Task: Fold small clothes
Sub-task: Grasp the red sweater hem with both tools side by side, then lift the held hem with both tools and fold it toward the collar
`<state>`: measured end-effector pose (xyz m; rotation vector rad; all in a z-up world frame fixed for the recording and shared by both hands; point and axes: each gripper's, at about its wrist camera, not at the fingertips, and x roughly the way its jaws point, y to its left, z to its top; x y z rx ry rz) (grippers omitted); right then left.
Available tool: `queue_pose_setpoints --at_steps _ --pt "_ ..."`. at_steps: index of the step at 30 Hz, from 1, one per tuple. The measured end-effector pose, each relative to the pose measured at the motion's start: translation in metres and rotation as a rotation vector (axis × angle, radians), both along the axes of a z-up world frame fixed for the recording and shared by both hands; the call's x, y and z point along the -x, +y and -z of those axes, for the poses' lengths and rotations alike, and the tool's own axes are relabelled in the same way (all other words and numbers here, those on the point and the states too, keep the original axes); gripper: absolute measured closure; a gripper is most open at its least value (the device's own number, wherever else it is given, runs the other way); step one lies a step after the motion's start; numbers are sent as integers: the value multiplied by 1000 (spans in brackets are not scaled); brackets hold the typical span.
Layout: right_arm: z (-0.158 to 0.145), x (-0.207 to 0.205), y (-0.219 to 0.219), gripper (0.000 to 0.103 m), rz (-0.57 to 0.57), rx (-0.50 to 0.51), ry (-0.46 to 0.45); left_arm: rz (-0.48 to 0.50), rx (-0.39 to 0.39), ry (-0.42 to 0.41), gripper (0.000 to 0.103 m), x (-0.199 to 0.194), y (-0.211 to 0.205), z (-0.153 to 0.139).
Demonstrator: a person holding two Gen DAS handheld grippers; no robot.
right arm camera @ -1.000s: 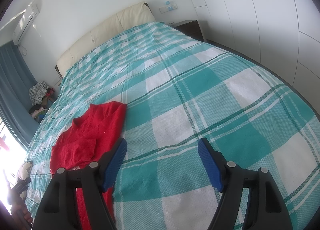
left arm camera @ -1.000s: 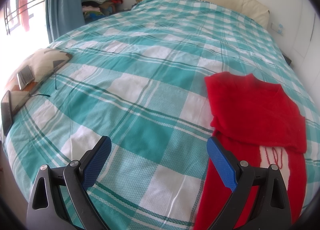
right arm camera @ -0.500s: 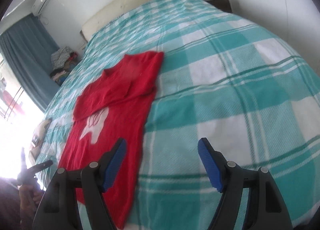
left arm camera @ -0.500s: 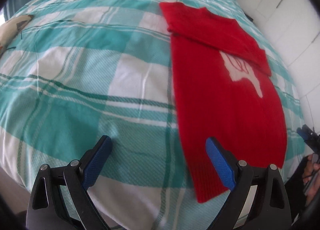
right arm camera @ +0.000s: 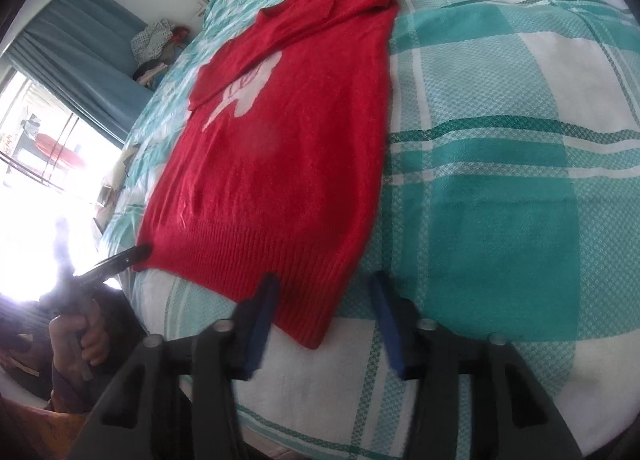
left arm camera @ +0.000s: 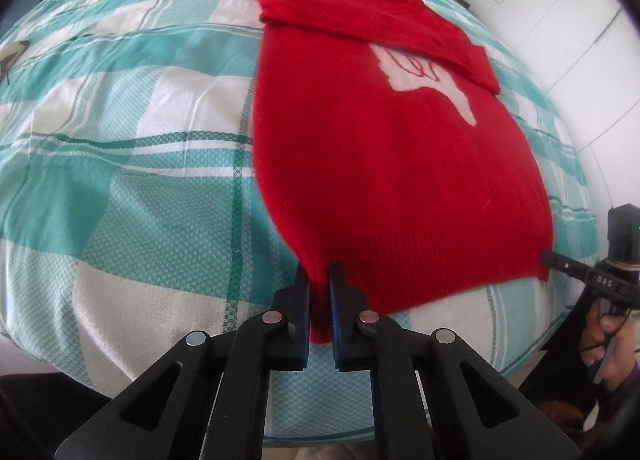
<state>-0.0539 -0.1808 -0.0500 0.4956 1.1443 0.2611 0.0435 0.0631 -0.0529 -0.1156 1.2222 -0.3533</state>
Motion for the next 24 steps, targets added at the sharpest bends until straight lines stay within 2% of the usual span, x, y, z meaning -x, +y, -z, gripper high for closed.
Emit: queue_pose_setpoints --at_steps 3,7,11,14,17,22,24 --pt "-15 1 -7 99 15 1 -27 -33 82 14 99 -17 3 -11" --pt "-57 -22 -19 99 46 6 -143 -64 195 -18 99 -80 -1 -44" --pt "-96 -85 -33 99 83 56 -276 -99 234 -83 99 -174 -17 -75" --pt "-109 -148 -42 99 117 73 -324 -130 248 -83 99 -246 -33 -79" --pt "-105 -214 -59 99 165 67 -314 -159 210 -78 99 -312 -45 -67" --pt "-67 -307 -81 99 237 33 -246 -239 183 -38 99 -402 -63 -30" --pt "-48 -328 -89 99 262 -7 -223 -253 186 -27 94 -398 -48 -22"
